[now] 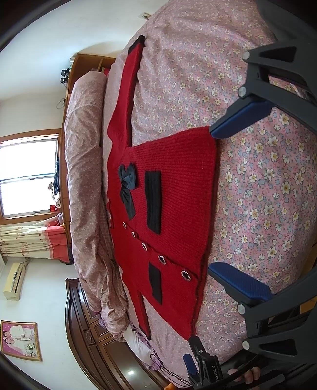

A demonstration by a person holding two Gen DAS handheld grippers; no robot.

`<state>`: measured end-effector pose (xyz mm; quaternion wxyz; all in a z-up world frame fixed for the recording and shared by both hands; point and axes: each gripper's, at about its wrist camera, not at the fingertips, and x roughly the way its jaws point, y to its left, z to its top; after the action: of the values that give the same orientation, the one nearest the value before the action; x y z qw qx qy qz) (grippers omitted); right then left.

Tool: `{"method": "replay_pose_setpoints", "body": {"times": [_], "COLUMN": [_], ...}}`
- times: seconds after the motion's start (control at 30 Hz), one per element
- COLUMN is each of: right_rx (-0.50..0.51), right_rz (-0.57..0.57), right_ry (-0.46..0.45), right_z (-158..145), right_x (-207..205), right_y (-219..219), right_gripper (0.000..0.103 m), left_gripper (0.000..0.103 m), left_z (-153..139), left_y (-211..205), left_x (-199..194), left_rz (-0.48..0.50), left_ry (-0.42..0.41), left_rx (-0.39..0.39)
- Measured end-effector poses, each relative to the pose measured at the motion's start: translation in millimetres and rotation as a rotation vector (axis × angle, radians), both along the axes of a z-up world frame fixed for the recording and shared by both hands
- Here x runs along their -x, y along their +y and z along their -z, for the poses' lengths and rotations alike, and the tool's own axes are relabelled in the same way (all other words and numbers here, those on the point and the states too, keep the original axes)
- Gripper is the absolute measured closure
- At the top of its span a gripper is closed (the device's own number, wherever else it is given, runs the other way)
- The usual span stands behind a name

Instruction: Fold small clothes

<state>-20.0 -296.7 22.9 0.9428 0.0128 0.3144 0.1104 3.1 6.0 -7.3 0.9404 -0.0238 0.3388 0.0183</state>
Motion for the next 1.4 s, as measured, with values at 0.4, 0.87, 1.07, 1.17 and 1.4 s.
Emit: {"method": "replay_pose_setpoints", "body": {"times": [0.4,0.87,1.07,1.17,1.4], "right_rx": [0.004,0.006,0.011,0.012,0.018], "right_rz": [-0.001,-0.001,-0.002,-0.004,-0.029], "right_ry": [0.004,0.006,0.009,0.01,0.018], "right_z": [1.5,1.6,3.0,2.8,1.5], "right_x": [-0.5,-0.1,0.2,-0.1,-2.9], "right_y": [0.9,1.5,2.9,3.0,11.3], "right_gripper": [0.0,0.0,0.0,0.0,0.0], "left_gripper": [0.004,0.004,0.004,0.004,0.004], "left_z": [0.5,2.6,3.6,3.4,6.0], "left_y": [0.8,2.3,2.7,3.2,5.6], "left_x": [-0.9,-1.8,-2.6,-4.0,-12.7], "left_rz": [0.001,-0.002,-0.004,-0.006,-0.019], "left_ry": [0.004,0.011,0.017,0.021,0.065], "left_rx": [0.001,0.001,0.0,0.002,0.008]}}
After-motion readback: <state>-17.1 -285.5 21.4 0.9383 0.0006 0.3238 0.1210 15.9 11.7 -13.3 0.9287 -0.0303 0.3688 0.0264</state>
